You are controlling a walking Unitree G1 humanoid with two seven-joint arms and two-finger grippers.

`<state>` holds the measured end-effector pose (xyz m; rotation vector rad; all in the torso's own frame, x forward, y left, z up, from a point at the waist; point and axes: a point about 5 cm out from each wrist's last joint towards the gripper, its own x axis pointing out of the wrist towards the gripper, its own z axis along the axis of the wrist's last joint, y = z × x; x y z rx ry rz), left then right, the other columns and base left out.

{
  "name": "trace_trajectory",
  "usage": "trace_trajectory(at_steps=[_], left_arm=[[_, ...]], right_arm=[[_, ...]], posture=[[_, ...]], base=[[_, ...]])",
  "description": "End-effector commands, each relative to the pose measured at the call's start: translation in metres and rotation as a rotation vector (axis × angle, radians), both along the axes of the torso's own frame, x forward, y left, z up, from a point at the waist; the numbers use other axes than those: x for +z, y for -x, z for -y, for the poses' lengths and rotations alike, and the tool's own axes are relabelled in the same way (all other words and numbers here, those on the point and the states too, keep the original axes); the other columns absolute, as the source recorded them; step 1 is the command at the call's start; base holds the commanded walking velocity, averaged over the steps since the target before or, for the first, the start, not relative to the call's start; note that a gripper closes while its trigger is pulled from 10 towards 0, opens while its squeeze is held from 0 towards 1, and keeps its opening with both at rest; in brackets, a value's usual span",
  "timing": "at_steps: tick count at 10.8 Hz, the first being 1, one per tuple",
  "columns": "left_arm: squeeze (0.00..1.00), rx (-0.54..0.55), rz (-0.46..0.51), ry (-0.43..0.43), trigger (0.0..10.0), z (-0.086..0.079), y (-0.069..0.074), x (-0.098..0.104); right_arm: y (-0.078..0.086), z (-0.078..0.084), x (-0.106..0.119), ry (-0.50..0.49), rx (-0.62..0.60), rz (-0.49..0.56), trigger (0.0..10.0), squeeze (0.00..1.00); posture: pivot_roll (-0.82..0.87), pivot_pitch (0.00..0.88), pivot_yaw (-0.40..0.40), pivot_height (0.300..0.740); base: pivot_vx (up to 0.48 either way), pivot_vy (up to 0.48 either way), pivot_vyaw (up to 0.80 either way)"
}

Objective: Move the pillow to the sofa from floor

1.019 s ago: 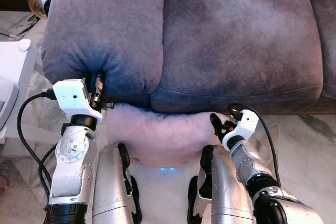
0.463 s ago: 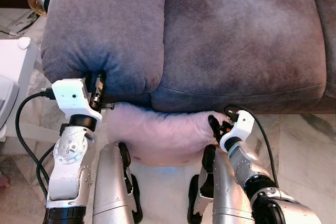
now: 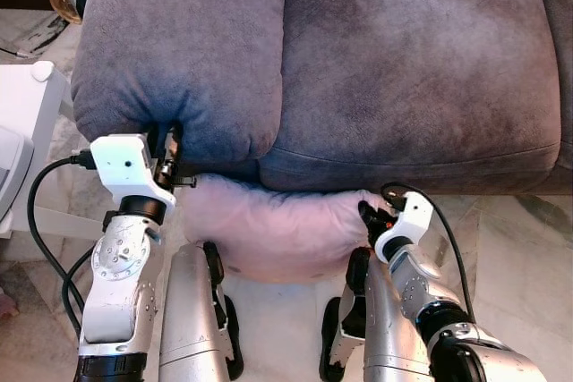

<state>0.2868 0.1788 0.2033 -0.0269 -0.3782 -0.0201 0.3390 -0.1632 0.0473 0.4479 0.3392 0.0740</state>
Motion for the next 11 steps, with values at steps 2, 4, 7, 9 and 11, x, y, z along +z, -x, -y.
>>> trace_trajectory(at_steps=[2,4,7,9,11], left_arm=[[0.00,0.005,-0.203,0.011,10.0,-0.002,-0.004,-0.038],[0.00,0.006,-0.200,0.018,10.0,-0.001,-0.006,-0.038],[0.00,0.023,-0.186,0.030,10.0,-0.006,-0.014,-0.037],[0.00,0.043,-0.170,0.030,10.0,-0.012,-0.019,-0.033],[0.00,0.063,-0.155,0.044,10.0,-0.017,-0.025,-0.032]], right_arm=[[0.012,-0.008,-0.018,-0.001,0.037,-0.065,0.0,0.00],[0.008,-0.011,-0.012,0.008,0.052,-0.033,0.0,0.00],[-0.004,-0.013,0.007,0.007,0.055,0.053,0.0,0.00],[-0.013,-0.013,0.023,-0.005,0.051,0.118,0.0,0.00],[-0.025,-0.012,0.044,-0.024,0.039,0.190,0.0,0.00]], posture=[[0.21,0.492,-0.008,0.523],[0.21,0.481,-0.009,0.523],[0.20,0.426,-0.015,0.523],[0.20,0.377,-0.020,0.523],[0.20,0.318,-0.027,0.523]], base=[[0.000,0.000,0.00],[0.000,0.000,0.00],[0.000,0.000,0.00],[0.000,0.000,0.00],[0.000,0.000,0.00]])
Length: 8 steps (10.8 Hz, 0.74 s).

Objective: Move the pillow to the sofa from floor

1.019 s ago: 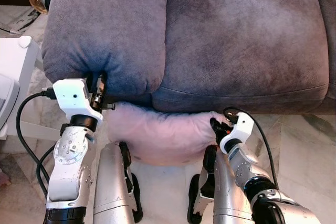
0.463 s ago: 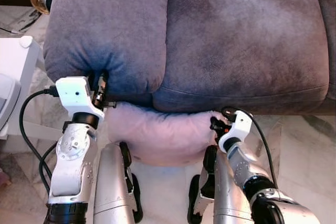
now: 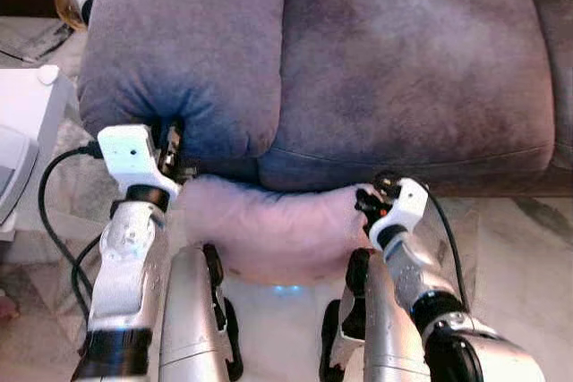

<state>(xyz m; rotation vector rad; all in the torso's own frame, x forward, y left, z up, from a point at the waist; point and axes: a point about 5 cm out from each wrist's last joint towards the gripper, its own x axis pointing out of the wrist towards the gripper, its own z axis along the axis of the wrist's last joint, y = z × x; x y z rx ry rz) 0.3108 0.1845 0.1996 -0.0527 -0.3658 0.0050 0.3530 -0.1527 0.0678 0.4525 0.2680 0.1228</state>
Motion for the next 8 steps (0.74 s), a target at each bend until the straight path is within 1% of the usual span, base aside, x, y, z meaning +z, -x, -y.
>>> trace_trajectory(at_steps=[1,3,4,5,6,7,8], left_arm=[[0.00,0.047,-0.132,0.030,10.0,-0.013,-0.002,-0.027],[0.00,0.045,-0.120,0.037,10.0,-0.011,-0.011,-0.026],[0.00,0.039,-0.113,0.043,10.0,-0.008,-0.013,-0.025],[0.00,0.030,-0.112,0.049,10.0,-0.006,-0.016,-0.025],[0.00,0.025,-0.112,0.051,10.0,-0.004,-0.016,-0.026],[0.00,0.020,-0.114,0.061,10.0,-0.004,-0.020,-0.028],[0.00,0.014,-0.116,0.078,10.0,-0.003,-0.022,-0.028]], right_arm=[[-0.016,-0.005,0.034,-0.021,0.019,0.154,0.0,0.00],[-0.025,-0.008,0.052,-0.031,0.026,0.200,0.0,0.00],[-0.028,-0.008,0.060,-0.038,0.025,0.219,0.0,0.00],[-0.030,-0.006,0.062,-0.026,0.007,0.211,10.0,0.00],[-0.030,-0.004,0.062,-0.044,-0.001,0.211,10.0,0.00],[-0.029,-0.002,0.064,-0.038,-0.011,0.212,10.0,0.00],[-0.029,-0.003,0.070,-0.039,-0.005,0.238,10.0,0.00]], posture=[[0.19,0.296,-0.030,0.523],[0.18,0.250,-0.038,0.523],[0.17,0.244,-0.040,0.523],[0.17,0.233,-0.041,0.523],[0.17,0.226,-0.042,0.523],[0.16,0.210,-0.043,0.523],[0.16,0.207,-0.043,0.523]], base=[[0.000,0.000,0.00],[0.000,0.000,0.00],[0.000,0.000,0.00],[0.000,0.000,0.00],[0.000,0.000,0.00],[0.000,0.000,0.00],[0.000,0.000,0.00]])
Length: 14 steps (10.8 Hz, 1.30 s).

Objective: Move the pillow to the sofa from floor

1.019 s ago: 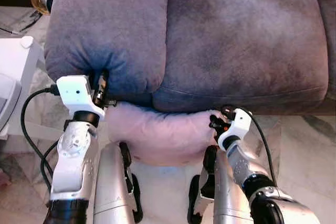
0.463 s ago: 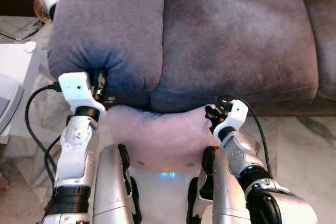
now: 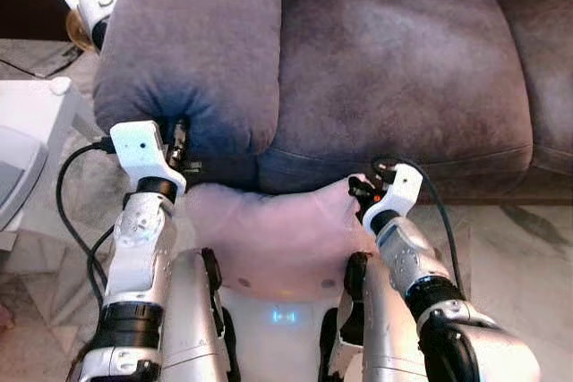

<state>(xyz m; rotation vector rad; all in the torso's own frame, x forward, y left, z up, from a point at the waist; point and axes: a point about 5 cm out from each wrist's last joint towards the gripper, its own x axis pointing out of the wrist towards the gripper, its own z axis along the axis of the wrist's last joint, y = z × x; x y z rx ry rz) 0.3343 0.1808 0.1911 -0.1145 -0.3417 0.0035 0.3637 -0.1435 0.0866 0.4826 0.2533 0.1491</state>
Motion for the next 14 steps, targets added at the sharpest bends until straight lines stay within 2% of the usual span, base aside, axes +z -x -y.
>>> trace_trajectory(at_steps=[1,2,3,4,6,8,10,12,13,14], left_arm=[[0.00,0.011,-0.108,0.041,10.0,-0.004,0.001,-0.025],[0.00,0.010,-0.136,0.033,10.0,-0.004,0.003,-0.033],[0.00,0.016,-0.154,0.040,10.0,-0.005,0.008,-0.041],[0.00,0.021,-0.165,0.044,10.0,-0.006,0.012,-0.046],[0.00,0.017,-0.175,0.047,10.0,-0.007,0.015,-0.052],[0.00,0.021,-0.175,0.045,10.0,-0.008,0.013,-0.052],[0.00,0.022,-0.166,0.043,10.0,-0.008,0.011,-0.048],[0.00,0.024,-0.157,0.038,10.0,-0.010,0.013,-0.046],[0.00,0.023,-0.156,0.035,10.0,-0.012,0.013,-0.046],[0.00,0.021,-0.158,0.035,10.0,-0.011,0.013,-0.046]], right_arm=[[-0.016,0.003,0.054,0.023,-0.014,0.252,10.0,0.00],[-0.010,0.004,0.048,0.075,-0.009,0.260,10.0,0.00],[0.001,0.013,0.031,0.118,-0.036,0.227,10.0,0.00],[0.008,0.020,0.025,0.165,-0.072,0.234,10.0,0.00],[0.019,0.019,0.032,0.226,-0.082,0.318,10.0,0.00],[0.024,0.012,0.040,0.222,-0.079,0.349,10.0,0.00],[0.025,0.004,0.053,0.200,-0.074,0.383,10.0,0.00],[0.029,0.000,0.082,0.178,-0.091,0.457,10.0,0.00],[0.030,-0.002,0.121,0.147,-0.103,0.555,10.0,0.00],[0.031,-0.002,0.132,0.144,-0.109,0.578,10.0,0.00]], posture=[[0.14,0.193,-0.045,0.523],[0.14,0.188,-0.046,0.523],[0.13,0.185,-0.045,0.523],[0.14,0.183,-0.040,0.523],[0.13,0.182,-0.029,0.523],[0.13,0.177,-0.025,0.523],[0.14,0.174,-0.020,0.523],[0.14,0.173,-0.014,0.523],[0.13,0.172,-0.009,0.523],[0.13,0.169,-0.008,0.523]], base=[[0.000,0.000,0.00],[0.000,0.000,0.00],[0.000,0.000,0.00],[0.000,0.000,0.00],[0.000,0.000,0.00],[0.000,0.000,0.00],[0.000,0.000,0.00],[0.000,0.000,0.00],[0.000,0.000,0.00],[0.000,0.000,0.00]])
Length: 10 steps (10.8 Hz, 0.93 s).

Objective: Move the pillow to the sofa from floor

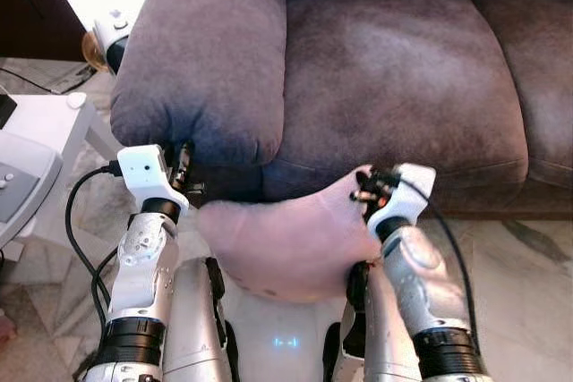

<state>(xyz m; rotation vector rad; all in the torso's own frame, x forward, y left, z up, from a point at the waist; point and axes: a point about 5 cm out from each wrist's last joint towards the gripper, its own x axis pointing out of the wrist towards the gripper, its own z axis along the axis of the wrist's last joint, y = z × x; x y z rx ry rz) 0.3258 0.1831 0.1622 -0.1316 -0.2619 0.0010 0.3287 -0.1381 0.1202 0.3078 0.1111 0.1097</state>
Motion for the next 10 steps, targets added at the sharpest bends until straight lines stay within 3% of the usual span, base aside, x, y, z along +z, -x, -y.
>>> trace_trajectory(at_steps=[1,2,3,5,10], left_arm=[[0.00,0.028,-0.080,0.018,10.0,-0.008,0.003,-0.018],[0.00,0.056,-0.048,0.013,10.0,-0.008,0.007,-0.016],[0.00,0.094,0.073,-0.041,10.0,-0.005,0.018,0.005],[0.00,0.073,0.144,-0.053,10.0,0.006,0.026,0.021],[0.00,0.067,0.123,-0.056,10.0,0.009,0.024,0.020]], right_arm=[[-0.005,0.004,0.104,-0.010,-0.028,0.455,10.0,0.00],[-0.004,0.006,0.106,-0.021,-0.048,0.453,10.0,0.00],[-0.003,0.008,0.106,-0.014,-0.055,0.438,10.0,0.00],[-0.002,0.007,0.119,-0.004,-0.058,0.461,10.0,0.00],[0.009,-0.008,0.160,-0.003,-0.010,0.560,10.0,0.00]], posture=[[0.13,0.163,-0.006,0.523],[0.13,0.158,-0.005,0.523],[0.14,0.154,-0.006,0.523],[0.14,0.147,-0.007,0.523],[0.13,0.133,-0.005,0.523]], base=[[0.000,0.000,0.00],[0.000,0.000,0.00],[0.000,0.000,0.00],[0.000,0.000,0.00],[0.000,0.000,0.00]])
